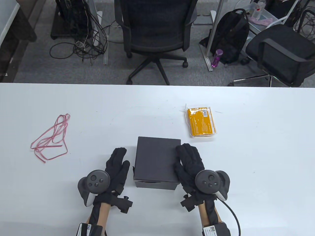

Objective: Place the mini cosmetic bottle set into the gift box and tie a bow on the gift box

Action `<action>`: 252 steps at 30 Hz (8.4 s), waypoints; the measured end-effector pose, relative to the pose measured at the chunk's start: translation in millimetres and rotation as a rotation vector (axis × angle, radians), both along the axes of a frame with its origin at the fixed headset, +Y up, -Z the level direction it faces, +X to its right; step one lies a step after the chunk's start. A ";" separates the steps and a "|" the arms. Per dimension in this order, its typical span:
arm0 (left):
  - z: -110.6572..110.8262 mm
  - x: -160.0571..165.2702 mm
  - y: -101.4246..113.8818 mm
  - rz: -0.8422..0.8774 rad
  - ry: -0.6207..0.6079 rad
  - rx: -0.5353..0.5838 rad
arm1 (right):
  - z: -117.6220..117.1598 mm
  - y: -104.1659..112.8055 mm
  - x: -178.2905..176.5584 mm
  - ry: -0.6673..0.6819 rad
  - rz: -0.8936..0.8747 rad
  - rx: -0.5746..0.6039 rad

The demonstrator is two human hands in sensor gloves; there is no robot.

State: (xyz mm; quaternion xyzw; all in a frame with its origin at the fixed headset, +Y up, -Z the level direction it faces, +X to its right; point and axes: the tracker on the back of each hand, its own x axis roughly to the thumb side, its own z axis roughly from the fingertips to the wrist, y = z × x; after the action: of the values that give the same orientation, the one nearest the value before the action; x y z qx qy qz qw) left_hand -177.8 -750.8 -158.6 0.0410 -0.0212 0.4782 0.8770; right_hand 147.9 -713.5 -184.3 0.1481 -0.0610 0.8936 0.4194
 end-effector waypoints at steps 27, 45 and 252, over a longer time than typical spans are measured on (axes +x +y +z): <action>15.9 32.1 -23.7 0.550 -0.141 -0.221 | 4.5 -58.8 -10.2 0.090 -0.660 -0.408; 11.7 25.8 -22.3 0.534 -0.099 -0.241 | 1.4 -57.3 -5.6 0.082 -0.616 -0.433; -6.2 -30.0 -21.3 0.271 0.076 -0.108 | -182.9 -44.9 26.9 -0.427 0.899 -0.237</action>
State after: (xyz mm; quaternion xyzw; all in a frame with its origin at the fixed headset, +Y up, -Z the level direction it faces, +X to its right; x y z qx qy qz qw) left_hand -207.8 -772.0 -164.8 0.0142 0.0435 0.5907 0.8056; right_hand 174.9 -758.5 -367.2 -0.0748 0.0260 0.9968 -0.0145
